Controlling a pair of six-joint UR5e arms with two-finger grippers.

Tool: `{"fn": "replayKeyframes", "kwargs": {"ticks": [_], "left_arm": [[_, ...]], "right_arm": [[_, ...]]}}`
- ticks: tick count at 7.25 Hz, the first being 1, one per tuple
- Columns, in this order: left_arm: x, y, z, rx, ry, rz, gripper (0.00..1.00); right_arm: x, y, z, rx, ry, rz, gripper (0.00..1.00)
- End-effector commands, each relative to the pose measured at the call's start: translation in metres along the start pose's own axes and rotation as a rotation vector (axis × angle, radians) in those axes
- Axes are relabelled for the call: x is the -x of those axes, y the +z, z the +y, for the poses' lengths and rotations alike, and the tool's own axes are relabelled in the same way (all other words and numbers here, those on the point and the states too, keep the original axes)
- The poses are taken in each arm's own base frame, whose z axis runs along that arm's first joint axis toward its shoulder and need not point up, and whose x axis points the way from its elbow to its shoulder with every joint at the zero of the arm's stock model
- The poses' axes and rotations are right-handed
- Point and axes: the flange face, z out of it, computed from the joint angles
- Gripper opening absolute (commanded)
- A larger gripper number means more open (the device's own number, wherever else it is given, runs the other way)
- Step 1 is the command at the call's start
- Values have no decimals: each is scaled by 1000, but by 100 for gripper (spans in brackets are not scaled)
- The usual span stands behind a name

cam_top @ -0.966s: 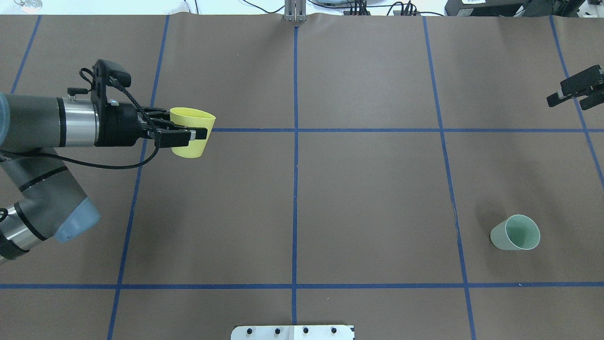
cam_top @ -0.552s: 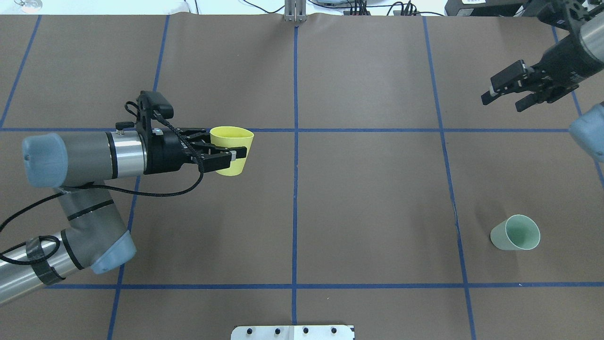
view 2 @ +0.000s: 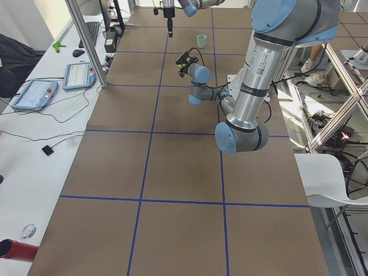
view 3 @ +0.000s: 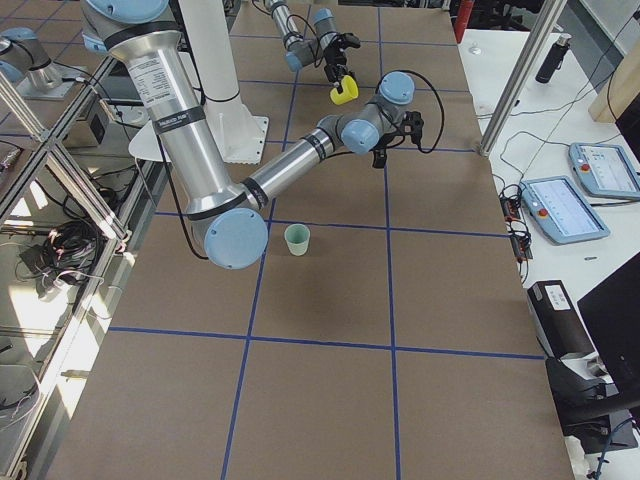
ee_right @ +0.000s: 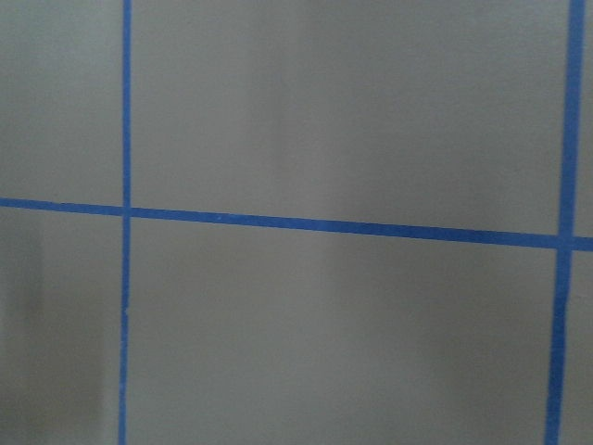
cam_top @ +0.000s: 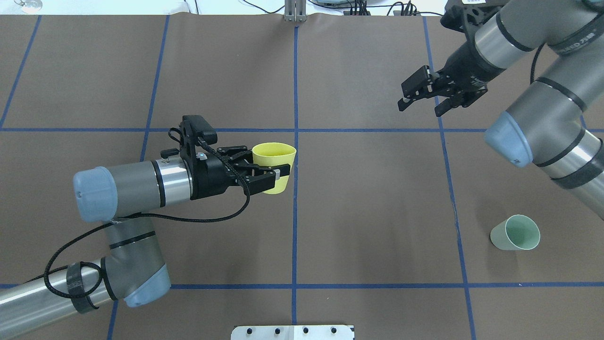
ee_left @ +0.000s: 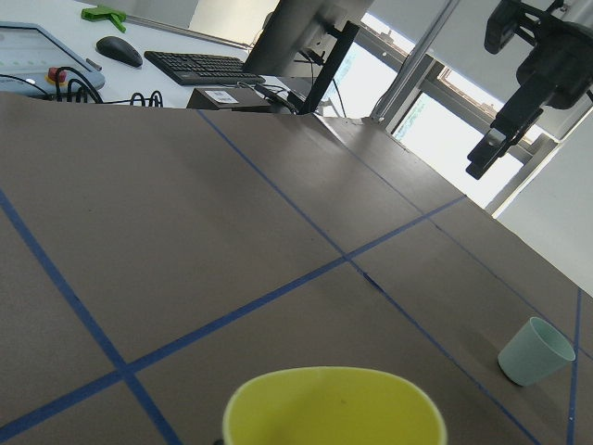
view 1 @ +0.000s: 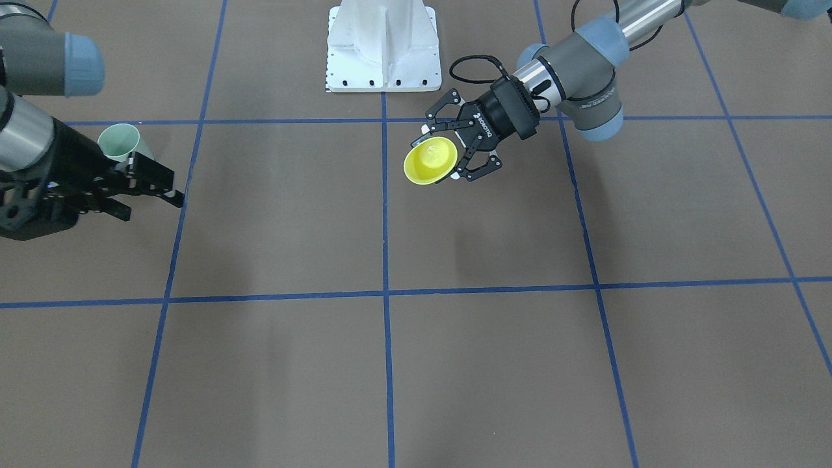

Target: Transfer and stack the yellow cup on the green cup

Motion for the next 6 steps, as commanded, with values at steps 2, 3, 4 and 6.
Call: {"fn": "replayKeyframes", "kwargs": {"ticks": [2, 3, 4, 6], "left_arm": [[-50, 23, 37, -21, -41, 30, 15], [-56, 25, 44, -22, -47, 30, 15], [-63, 28, 44, -25, -51, 42, 15], [-66, 29, 44, -24, -52, 64, 14]], "right_arm": [[60, 29, 23, 23, -49, -111, 99], [71, 39, 34, 38, -10, -144, 99], [82, 51, 45, 67, 31, -153, 99], [89, 53, 49, 111, 62, -165, 98]]}}
